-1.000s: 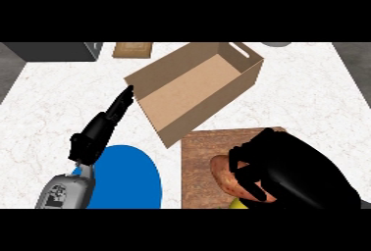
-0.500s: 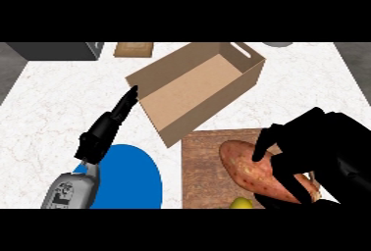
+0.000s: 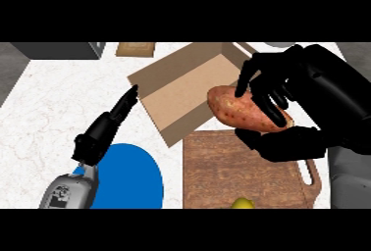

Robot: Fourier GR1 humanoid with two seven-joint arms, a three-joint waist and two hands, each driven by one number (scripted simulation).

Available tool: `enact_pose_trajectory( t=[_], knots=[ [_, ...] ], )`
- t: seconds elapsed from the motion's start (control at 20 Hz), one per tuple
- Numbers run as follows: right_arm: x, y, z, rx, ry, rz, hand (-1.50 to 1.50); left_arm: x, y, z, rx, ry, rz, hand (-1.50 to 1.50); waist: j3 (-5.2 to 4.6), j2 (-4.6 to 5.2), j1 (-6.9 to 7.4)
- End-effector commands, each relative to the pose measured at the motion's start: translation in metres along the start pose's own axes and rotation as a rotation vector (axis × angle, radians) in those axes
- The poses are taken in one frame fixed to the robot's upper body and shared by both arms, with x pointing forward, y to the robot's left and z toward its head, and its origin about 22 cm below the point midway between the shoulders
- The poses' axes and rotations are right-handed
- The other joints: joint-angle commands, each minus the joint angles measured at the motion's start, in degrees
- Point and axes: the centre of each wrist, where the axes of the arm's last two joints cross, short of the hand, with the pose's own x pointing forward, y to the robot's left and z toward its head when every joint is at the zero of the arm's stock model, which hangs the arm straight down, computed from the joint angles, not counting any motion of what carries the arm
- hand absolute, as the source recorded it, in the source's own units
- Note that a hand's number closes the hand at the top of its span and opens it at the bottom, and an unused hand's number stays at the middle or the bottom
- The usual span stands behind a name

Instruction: Pick the sweet potato from the cutting board and place it in the cardboard box

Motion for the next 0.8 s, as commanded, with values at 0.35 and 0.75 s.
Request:
enact_pose_trajectory(
  t=[0.35, 0.75],
  knots=[
    [-0.011, 0.014, -0.084, -0.030, 0.066, -0.034, 1.50, -0.007, 0.009, -0.002, 0.001, 0.000, 0.001, 0.00, 0.00, 0.09, 0.15],
    [-0.039, 0.057, -0.128, -0.014, 0.085, 0.095, 1.50, 0.002, -0.004, -0.012, -0.014, -0.017, -0.020, 0.00, 0.00, 0.40, 0.65]
  ],
)
